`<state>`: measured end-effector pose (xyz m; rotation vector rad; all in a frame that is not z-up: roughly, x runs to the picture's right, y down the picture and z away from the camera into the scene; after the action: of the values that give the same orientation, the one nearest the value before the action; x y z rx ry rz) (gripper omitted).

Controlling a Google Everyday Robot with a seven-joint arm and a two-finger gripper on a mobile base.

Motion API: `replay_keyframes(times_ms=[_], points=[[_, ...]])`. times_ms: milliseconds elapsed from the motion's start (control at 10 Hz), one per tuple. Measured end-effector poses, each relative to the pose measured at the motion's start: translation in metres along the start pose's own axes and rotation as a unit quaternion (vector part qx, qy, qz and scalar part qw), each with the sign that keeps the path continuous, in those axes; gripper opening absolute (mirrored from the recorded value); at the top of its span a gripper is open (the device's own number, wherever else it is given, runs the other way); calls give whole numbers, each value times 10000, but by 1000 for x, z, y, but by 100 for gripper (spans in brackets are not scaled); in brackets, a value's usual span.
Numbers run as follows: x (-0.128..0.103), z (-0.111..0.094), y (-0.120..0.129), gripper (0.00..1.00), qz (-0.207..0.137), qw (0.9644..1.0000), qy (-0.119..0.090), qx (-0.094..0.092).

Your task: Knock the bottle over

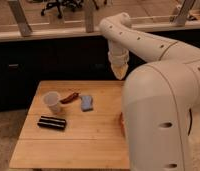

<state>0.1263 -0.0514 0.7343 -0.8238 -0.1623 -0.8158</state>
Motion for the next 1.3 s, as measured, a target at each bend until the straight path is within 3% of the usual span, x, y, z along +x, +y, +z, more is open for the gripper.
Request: replay_keyframes(times_ms=[200, 600, 1000, 1300], points=[[1, 1, 15, 2, -139, 9996, 230, -40], [22, 20, 31, 2, -425, 9982, 407, -139], [52, 60, 48, 2, -429, 9986, 222, -223], [54, 63, 48, 2, -436, 9986, 160, -248]])
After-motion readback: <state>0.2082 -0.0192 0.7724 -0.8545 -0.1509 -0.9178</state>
